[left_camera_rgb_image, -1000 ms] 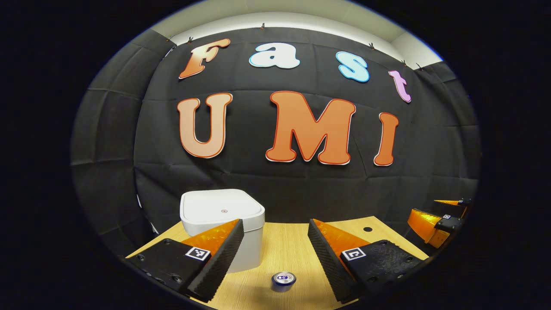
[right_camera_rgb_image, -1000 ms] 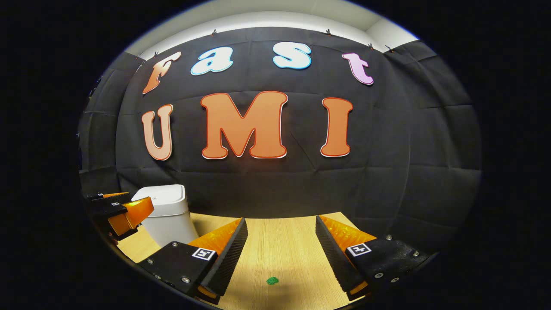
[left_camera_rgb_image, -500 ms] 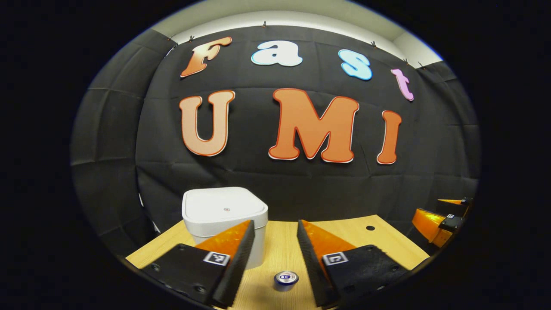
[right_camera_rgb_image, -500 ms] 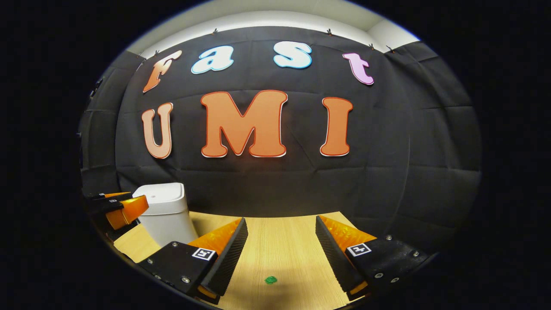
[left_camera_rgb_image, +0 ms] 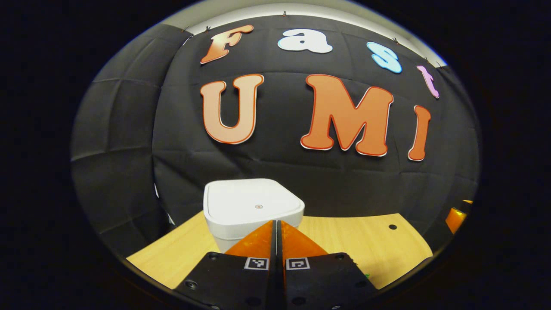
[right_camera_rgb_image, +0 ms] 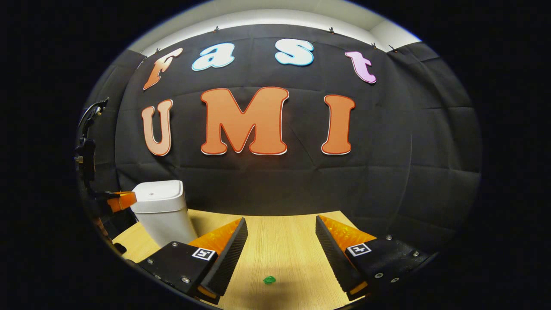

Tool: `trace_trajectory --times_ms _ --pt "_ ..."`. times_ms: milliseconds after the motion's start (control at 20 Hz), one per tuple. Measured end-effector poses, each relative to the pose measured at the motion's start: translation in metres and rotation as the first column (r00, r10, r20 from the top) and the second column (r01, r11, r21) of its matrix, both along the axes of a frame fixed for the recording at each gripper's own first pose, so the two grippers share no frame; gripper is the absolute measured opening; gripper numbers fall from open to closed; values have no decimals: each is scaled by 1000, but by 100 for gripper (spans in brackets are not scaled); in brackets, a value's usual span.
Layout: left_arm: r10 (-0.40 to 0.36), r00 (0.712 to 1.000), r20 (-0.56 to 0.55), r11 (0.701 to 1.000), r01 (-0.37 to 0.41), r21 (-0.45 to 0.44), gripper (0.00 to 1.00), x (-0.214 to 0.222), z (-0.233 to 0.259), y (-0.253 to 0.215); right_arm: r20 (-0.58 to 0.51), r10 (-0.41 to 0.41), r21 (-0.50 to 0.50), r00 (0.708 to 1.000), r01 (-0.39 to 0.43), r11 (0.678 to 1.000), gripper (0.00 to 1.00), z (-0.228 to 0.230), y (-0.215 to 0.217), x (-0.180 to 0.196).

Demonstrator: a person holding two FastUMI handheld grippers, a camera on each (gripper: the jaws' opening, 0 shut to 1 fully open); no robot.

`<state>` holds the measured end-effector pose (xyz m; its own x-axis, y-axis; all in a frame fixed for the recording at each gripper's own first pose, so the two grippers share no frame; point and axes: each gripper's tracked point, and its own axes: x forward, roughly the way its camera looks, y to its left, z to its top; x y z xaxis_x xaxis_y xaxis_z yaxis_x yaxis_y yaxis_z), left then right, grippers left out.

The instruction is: Press the lid of the desktop garbage bin to open it, pick up the crumpled paper on the desktop and throw it into the bin, then pick up the pop can on the desktop and drop it into the bin, and finally close the garbage bin lid.

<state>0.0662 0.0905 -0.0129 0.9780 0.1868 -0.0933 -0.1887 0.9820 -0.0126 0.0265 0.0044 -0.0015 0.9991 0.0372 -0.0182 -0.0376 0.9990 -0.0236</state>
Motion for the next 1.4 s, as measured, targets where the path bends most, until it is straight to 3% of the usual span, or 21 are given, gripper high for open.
trace_trajectory --times_ms 200,350,450,650,800,900,1000,1400 --pt "70 998 0 997 -70 29 0 33 8 31 -10 4 -5 1000 -4 1000 95 -1 4 6" --pt "138 988 -65 990 -135 42 0 50 -6 55 -4 3 -14 1000 -3 1000 95 2 5 11" --pt "128 989 -77 992 -129 -4 0 56 -16 59 -2 0 -15 1000 0 1000 95 4 5 12" --pt "116 985 -126 993 -119 -16 0 58 -36 57 -11 5 -12 1000 -5 1000 95 4 5 16" --pt "122 989 -79 992 -123 -6 0 62 -34 58 -23 7 6 1000 -7 1000 95 2 6 18" --pt "120 991 -63 990 -124 -65 0 64 -36 60 -26 7 -6 1000 -7 1000 95 0 8 19" --pt "91 993 -76 993 -96 -64 0 63 -39 59 -29 18 -15 999 -18 1000 95 -1 10 18" --pt "129 992 8 991 -128 -30 0 39 17 54 -8 -10 10 1000 10 1000 95 8 -3 15"
